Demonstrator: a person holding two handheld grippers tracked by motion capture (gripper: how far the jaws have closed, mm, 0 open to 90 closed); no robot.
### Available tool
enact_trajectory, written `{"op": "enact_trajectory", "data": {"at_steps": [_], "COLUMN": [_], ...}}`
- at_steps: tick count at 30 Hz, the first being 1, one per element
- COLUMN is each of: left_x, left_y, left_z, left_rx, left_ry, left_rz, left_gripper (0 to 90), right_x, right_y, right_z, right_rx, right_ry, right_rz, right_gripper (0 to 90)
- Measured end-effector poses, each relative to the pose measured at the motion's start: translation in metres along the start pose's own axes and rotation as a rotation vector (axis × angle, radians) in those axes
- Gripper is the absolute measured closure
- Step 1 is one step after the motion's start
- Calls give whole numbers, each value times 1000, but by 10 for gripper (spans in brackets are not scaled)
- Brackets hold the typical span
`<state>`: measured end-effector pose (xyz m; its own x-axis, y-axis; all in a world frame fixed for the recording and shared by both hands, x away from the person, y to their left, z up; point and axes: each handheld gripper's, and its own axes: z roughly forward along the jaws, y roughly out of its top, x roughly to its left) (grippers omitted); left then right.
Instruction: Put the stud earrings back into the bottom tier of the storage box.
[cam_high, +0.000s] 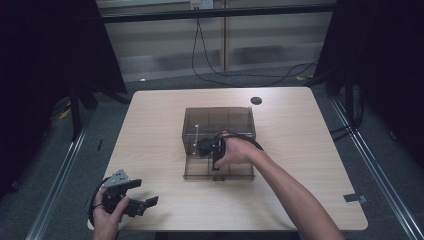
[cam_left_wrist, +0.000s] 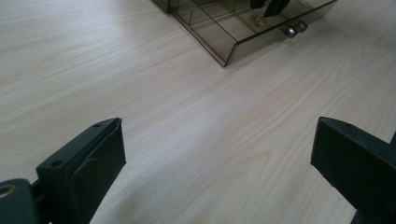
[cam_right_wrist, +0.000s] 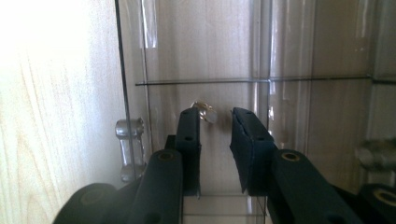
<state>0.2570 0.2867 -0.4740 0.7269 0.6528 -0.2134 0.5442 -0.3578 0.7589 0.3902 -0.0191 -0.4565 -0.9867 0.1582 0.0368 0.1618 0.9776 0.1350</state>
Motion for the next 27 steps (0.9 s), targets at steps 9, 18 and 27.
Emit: {"op": "enact_trajectory", "data": {"at_steps": [9,18,27], "left_x": [0,-2,-3], "left_y": [0,0,-1], "left_z": [1,0,0], "left_rx": [1,-1,3], "left_ry": [0,-6,-2], "left_rz": [-2,2,7], "left_gripper": [29,30,30], "right_x": [2,6,7], "right_y": [-12,-33,-77], "right_z": [-8,-24,-50], "right_rx": [-72,-128,-188], "right_ry": [-12,-31,-64], "right_rz": [61,101,160], "right_gripper": [600,560,571]}}
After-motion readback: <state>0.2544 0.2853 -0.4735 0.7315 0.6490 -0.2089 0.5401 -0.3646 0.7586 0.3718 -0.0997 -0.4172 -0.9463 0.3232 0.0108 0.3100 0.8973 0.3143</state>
